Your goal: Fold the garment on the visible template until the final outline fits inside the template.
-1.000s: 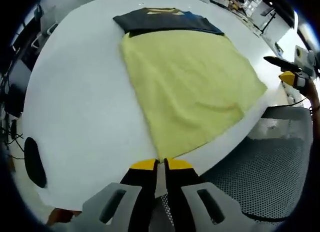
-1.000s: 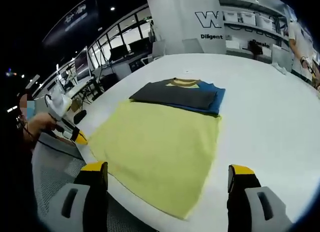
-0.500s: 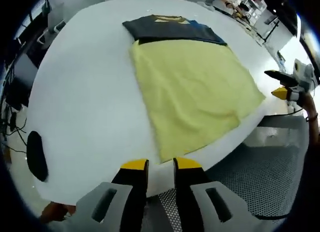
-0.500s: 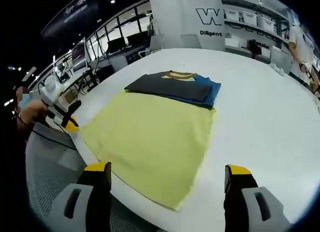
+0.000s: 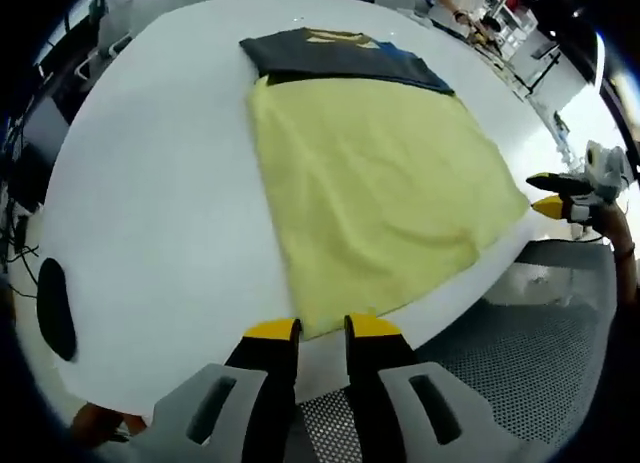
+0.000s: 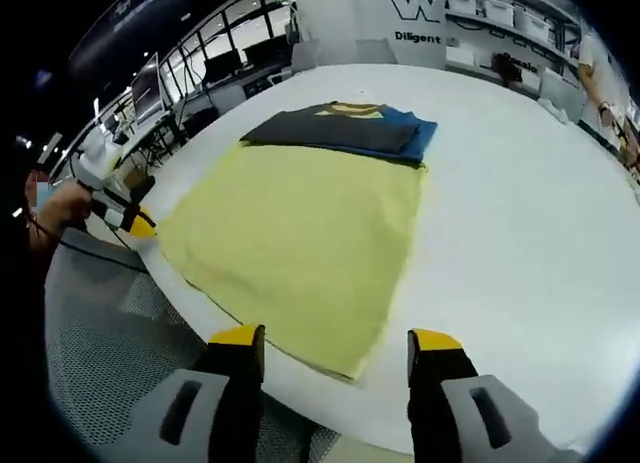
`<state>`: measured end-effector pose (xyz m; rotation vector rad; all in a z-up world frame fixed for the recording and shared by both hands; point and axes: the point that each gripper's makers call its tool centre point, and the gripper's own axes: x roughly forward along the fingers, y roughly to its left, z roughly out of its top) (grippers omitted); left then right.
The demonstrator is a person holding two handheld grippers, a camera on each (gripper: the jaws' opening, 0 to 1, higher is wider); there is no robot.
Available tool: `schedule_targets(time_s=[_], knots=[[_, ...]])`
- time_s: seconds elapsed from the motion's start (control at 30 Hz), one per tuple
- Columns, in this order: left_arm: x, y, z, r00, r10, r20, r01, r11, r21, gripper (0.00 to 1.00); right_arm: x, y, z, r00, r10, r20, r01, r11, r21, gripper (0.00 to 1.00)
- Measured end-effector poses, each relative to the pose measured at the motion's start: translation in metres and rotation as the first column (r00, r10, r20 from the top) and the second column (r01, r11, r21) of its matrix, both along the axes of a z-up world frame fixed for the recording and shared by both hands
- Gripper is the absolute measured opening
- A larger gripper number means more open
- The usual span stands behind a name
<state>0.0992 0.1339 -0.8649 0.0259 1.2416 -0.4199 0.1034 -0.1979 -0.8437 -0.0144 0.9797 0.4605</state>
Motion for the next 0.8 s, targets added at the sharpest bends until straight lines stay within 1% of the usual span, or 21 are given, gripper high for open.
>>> schedule_targets(time_s=[0.03,0.07,0.1,0.13,0.17,0.27,0.37,0.4,0.43,0.5,0.53,0.57,0.6,0.63,0.7,0.73,0.77,0.8], knots=[[0.0,0.003,0.0,1.0,0.0,-0.002,0.0,1.0,0.018,0.12,-0.001,0.0,-0.001,1.0,0.0,-0.006,0.0,1.0,0.001,0.44],[0.0,0.002,0.0,1.0,-0.004,0.002,0.004,1.0,0.013,0.1,-0.002,-0.001,-0.003,1.0,-0.005,-0.017,0.004,1.0,-0.005,0.43],[0.001,0.005,0.0,1.0,0.001,0.003,-0.001,0.999,0.034,0.08,-0.003,-0.001,-0.004,1.0,-0.004,-0.022,0.003,1.0,-0.013,0.43],[0.001,0.006,0.0,1.0,0.001,0.006,-0.001,0.999,0.038,0.06,-0.004,-0.002,-0.006,0.999,-0.006,-0.033,0.005,1.0,-0.021,0.42],[0.001,0.006,-0.001,1.0,0.0,0.005,0.0,0.999,0.046,0.06,-0.006,-0.003,-0.009,0.999,-0.007,-0.048,0.006,1.0,-0.031,0.4],[0.002,0.008,-0.001,1.0,0.005,0.008,-0.006,0.999,0.053,0.02,-0.009,-0.003,-0.012,0.998,-0.006,-0.063,0.003,0.999,-0.049,0.32],[0.002,0.009,-0.002,1.0,0.002,0.008,-0.003,0.998,0.058,0.0,-0.008,-0.008,-0.015,0.997,-0.029,-0.074,0.024,0.997,-0.079,0.25],[0.002,0.008,-0.002,1.0,-0.023,0.011,0.022,0.998,0.064,0.0,-0.007,-0.01,-0.015,0.997,-0.036,-0.07,0.029,0.995,-0.093,0.22],[0.001,0.007,-0.002,0.999,-0.037,0.014,0.035,0.997,0.072,0.0,-0.008,-0.011,-0.016,0.997,-0.023,-0.069,0.015,0.994,-0.109,0.2],[0.002,0.007,-0.002,0.999,-0.045,0.013,0.044,0.996,0.079,0.0,-0.009,-0.012,-0.018,0.996,-0.033,-0.082,0.023,0.993,-0.114,0.16],[0.002,0.007,-0.002,0.999,-0.049,0.012,0.048,0.996,0.081,0.0,-0.011,-0.012,-0.02,0.995,-0.033,-0.092,0.023,0.994,-0.108,0.16],[0.002,0.007,-0.002,0.998,-0.054,0.011,0.053,0.995,0.083,0.0,-0.013,-0.013,-0.022,0.992,-0.052,-0.111,0.041,0.994,-0.102,0.14],[0.002,0.007,-0.002,0.998,-0.058,0.01,0.057,0.995,0.084,0.0,-0.013,-0.013,-0.023,0.992,-0.053,-0.116,0.041,0.994,-0.102,0.13],[0.002,0.008,-0.002,0.998,-0.059,0.01,0.058,0.995,0.084,0.0,-0.013,-0.014,-0.023,0.992,-0.055,-0.116,0.043,0.994,-0.103,0.1],[0.002,0.008,-0.002,0.998,-0.06,0.01,0.059,0.995,0.082,0.0,-0.015,-0.015,-0.024,0.99,-0.061,-0.124,0.047,0.993,-0.109,0.02],[0.002,0.008,-0.002,0.998,-0.06,0.012,0.059,0.995,0.078,0.0,-0.015,-0.015,-0.025,0.99,-0.057,-0.128,0.043,0.993,-0.112,0.0],[0.001,0.008,-0.002,0.998,-0.06,0.012,0.059,0.995,0.076,0.0,-0.016,-0.016,-0.025,0.99,-0.057,-0.13,0.042,0.993,-0.112,0.0],[0.001,0.008,-0.002,0.998,-0.064,0.011,0.063,0.995,0.074,0.0,-0.016,-0.016,-0.025,0.985,-0.087,-0.148,0.075,0.993,-0.091,0.0]])
